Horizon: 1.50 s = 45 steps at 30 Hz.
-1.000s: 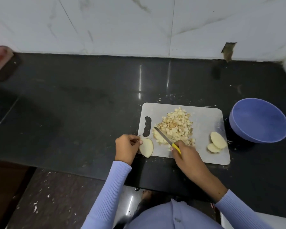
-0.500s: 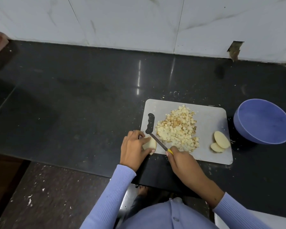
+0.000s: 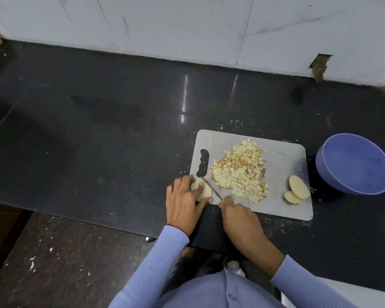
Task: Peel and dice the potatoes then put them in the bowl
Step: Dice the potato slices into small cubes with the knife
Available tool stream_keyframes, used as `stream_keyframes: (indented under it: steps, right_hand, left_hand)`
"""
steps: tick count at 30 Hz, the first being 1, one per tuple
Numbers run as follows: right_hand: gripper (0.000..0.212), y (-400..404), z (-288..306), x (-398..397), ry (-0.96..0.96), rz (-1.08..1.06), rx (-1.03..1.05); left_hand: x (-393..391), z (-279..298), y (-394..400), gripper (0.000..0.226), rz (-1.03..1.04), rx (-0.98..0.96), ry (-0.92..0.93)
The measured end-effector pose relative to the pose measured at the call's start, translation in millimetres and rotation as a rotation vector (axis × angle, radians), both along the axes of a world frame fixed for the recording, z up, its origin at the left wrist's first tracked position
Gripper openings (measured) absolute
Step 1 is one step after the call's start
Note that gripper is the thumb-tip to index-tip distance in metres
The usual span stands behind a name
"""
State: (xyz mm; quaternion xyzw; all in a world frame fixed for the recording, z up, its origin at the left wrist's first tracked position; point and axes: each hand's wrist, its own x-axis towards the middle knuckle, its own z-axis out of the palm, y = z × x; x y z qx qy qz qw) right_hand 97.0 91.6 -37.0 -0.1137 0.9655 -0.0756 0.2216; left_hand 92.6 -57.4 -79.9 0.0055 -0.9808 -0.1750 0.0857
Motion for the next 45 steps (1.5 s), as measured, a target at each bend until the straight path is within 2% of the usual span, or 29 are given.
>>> stream_keyframes:
  steps: [5, 8, 11, 15, 21, 25, 33, 36, 40, 45]
  right_hand:
    - [0.031, 21, 4, 18, -0.038, 0.007, 0.088]
    - [0.023, 36, 8, 31, -0.088, 0.010, 0.110]
    - [0.025, 39, 16, 29, -0.089, -0.013, 0.057]
    - [0.034, 26, 25, 14, 0.028, -0.052, -0.055]
    - [0.036, -3, 12, -11, 0.056, -0.020, -0.097]
    - [0.034, -9, 9, -8, 0.015, 0.007, -0.028]
    - [0.027, 30, 13, 32, -0.098, 0.025, 0.100]
    - [0.029, 39, 22, 30, -0.111, -0.013, 0.060]
    - [0.033, 33, 32, 15, -0.012, -0.072, -0.102]
    - [0.036, 4, 21, -6, 0.017, -0.052, -0.139]
  left_hand:
    - [0, -2, 1, 0.033, 0.003, -0.010, 0.021]
    - [0, -2, 1, 0.032, -0.005, -0.003, 0.018]
    - [0, -2, -1, 0.032, -0.040, -0.023, 0.030]
    - [2, -1, -7, 0.033, -0.092, -0.006, 0.006]
    - [7, -1, -10, 0.025, -0.085, 0.078, 0.003]
    - [8, -2, -9, 0.036, -0.072, 0.062, 0.003]
    - [10, -2, -5, 0.035, -0.060, 0.020, 0.043]
    - [11, -3, -5, 0.036, -0.071, 0.043, 0.050]
    - [11, -4, -4, 0.035, -0.059, 0.077, 0.063]
    - [14, -6, -4, 0.031, 0.000, 0.135, 0.089]
